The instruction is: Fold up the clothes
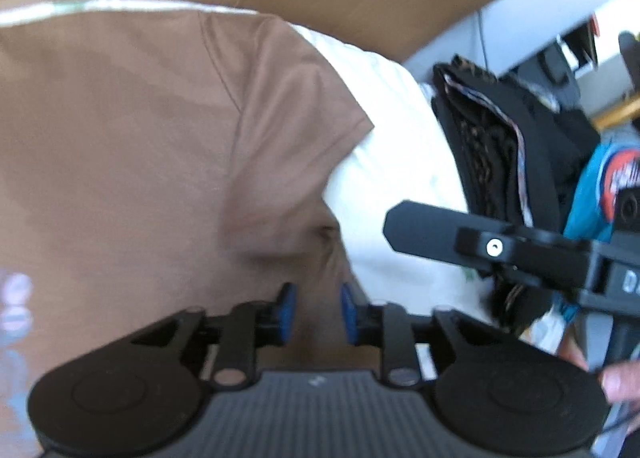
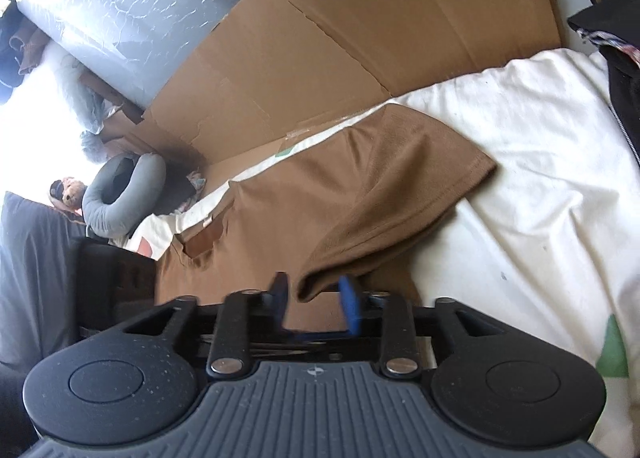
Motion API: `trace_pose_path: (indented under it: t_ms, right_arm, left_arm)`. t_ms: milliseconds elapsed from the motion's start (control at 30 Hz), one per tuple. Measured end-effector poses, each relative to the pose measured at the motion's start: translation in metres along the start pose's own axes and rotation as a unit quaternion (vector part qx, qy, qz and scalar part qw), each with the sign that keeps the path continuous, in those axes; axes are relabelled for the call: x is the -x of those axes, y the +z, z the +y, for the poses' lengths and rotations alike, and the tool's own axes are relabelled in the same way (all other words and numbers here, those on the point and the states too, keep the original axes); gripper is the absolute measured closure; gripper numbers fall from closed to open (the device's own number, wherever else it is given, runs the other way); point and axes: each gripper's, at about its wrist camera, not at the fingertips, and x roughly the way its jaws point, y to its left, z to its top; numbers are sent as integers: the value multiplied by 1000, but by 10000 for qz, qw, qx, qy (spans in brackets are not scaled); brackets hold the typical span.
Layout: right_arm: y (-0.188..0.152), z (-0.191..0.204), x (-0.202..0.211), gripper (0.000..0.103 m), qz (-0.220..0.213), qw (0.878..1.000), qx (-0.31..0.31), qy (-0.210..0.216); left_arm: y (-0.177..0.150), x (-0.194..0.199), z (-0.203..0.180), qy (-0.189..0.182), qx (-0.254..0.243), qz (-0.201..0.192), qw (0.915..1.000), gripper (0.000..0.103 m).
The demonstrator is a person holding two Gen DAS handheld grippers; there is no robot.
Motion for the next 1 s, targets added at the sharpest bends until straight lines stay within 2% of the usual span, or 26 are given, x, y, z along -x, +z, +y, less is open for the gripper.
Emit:
trace_pose_path:
  t_ms: [67, 167, 300, 433, 600, 800, 900, 933, 1000]
  right_arm:
    - [-3, -1, 4, 67, 24, 10000, 69, -26]
    - [-8, -4, 7, 66, 4, 9996, 201, -173]
    - [-13, -9, 2, 66, 65, 9976, 406, -551]
    - [-18, -14, -9, 66, 126, 9949, 578, -818]
    - [-20, -17, -24, 66, 159, 9914, 763, -1055]
    - [-25, -13, -44, 65, 220, 9860, 1034, -1290]
    - [-30, -12, -49, 66, 156, 9829, 1145, -1433]
    - [-31, -11, -50, 68, 126, 9815, 1225, -1468]
    - [-32, -10, -50, 80, 108, 9773, 1345, -1636]
  left_arm:
    - [3, 2, -6, 283, -188, -26, 9994, 54]
    - [4, 8, -12, 760, -492, -56, 9959, 54]
    - [7, 14, -21, 1121, -873, -205, 9896, 50]
    - [6, 7, -29, 1546, -1321, -325, 9786, 48]
    - [6, 2, -37, 1846, -1746, -510, 9658, 50]
    - [5, -1, -42, 1855, -2021, -476, 9605, 64]
    - [4, -3, -44, 1908, -2170, -445, 9563, 78]
    - [4, -2, -45, 1919, -2203, -443, 9553, 85]
    - [5, 2, -47, 1908, -2157, -498, 9563, 92]
